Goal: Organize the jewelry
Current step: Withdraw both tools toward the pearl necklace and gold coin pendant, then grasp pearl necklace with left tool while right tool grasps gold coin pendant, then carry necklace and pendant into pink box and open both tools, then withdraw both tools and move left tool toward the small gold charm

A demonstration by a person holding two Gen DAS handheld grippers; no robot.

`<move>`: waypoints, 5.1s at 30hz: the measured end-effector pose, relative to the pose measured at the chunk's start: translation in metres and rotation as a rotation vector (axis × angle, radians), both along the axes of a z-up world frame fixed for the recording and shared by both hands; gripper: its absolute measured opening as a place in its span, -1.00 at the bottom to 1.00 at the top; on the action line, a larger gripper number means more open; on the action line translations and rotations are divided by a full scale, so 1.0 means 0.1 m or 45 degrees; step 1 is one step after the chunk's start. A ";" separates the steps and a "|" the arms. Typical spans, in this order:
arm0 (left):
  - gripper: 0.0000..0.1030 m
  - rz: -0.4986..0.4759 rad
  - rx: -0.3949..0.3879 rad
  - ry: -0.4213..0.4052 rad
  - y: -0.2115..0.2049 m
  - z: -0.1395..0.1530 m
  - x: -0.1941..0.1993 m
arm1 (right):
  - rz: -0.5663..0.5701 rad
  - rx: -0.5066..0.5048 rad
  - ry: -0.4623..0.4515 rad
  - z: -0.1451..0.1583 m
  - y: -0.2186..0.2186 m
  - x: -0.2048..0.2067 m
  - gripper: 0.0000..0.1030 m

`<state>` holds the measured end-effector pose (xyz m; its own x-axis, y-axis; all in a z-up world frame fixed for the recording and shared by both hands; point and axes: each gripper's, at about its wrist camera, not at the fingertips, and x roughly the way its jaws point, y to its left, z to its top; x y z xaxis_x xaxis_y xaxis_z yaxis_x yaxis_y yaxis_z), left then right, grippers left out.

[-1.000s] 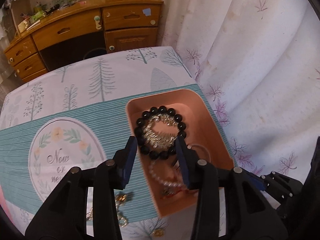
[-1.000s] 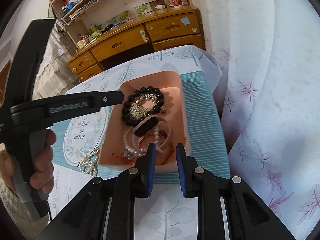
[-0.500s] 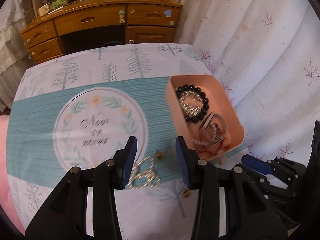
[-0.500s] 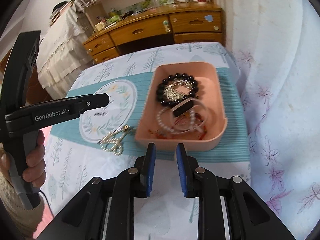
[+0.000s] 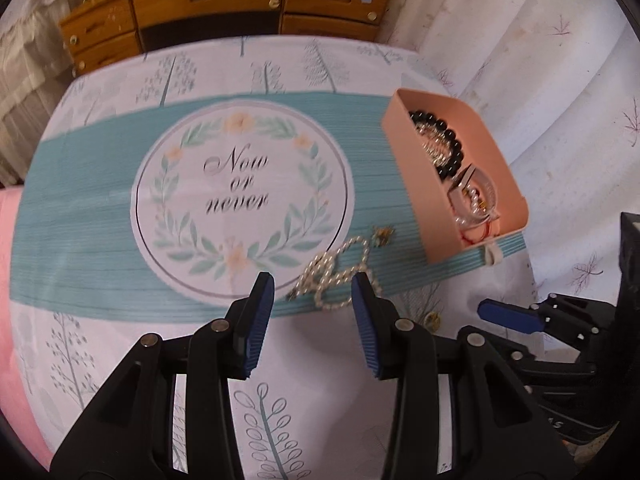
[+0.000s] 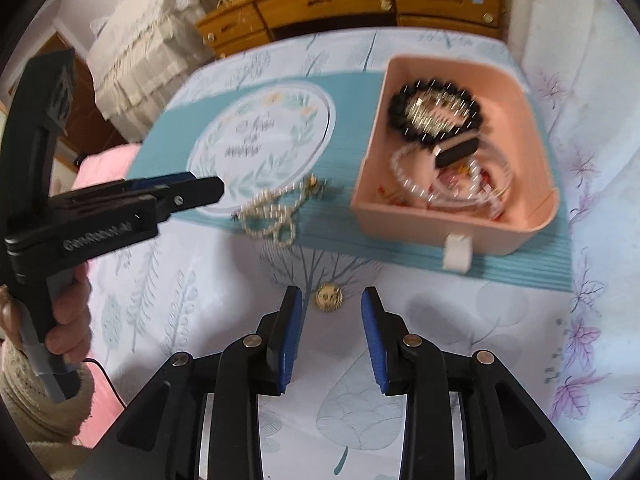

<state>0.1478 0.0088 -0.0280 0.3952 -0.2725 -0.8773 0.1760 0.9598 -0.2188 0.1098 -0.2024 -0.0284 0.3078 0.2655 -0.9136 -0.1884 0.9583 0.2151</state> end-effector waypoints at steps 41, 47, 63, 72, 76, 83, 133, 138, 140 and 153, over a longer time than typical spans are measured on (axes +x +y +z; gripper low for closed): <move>-0.33 -0.045 -0.012 -0.004 -0.17 -0.31 0.14 | 0.138 -0.148 -0.251 -0.19 0.19 -0.14 -0.63; -0.37 -0.058 0.024 0.068 -0.32 -0.41 0.32 | 0.120 -0.106 -0.289 -0.03 0.10 -0.18 -0.63; -0.94 0.026 -0.082 0.129 -0.14 -0.35 0.32 | 0.053 -0.012 -0.317 0.13 -0.05 -0.33 -0.63; -0.94 -0.015 -0.152 -0.085 -0.27 0.46 0.11 | -0.051 -0.005 -0.432 0.54 -0.29 -0.37 -0.63; -0.94 -0.054 -0.171 -0.210 -0.45 0.96 0.08 | -0.115 -0.002 -0.497 0.85 -0.48 -0.32 -0.63; -0.94 -0.104 -0.180 -0.400 -0.87 1.69 0.12 | -0.222 0.038 -0.606 1.45 -0.86 -0.14 -0.63; 0.06 -0.282 0.025 -0.271 -1.53 0.57 0.37 | -0.206 -0.099 -0.348 0.17 -0.87 0.40 -0.23; 0.06 -0.267 0.037 -0.295 -1.35 0.67 0.23 | -0.193 -0.091 -0.363 0.24 -0.78 0.25 -0.23; 0.06 -0.261 0.042 -0.306 -1.26 0.71 0.17 | -0.185 -0.084 -0.370 0.28 -0.73 0.19 -0.23; 0.05 -0.185 0.105 -0.305 -0.60 0.55 -0.10 | -0.030 -0.042 -0.380 0.33 -0.21 -0.14 -0.24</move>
<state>0.1381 -0.0517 0.0265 0.5559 -0.2732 -0.7851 0.3500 0.9336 -0.0771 0.0956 -0.2235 0.0049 0.5698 0.2265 -0.7900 -0.2160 0.9687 0.1219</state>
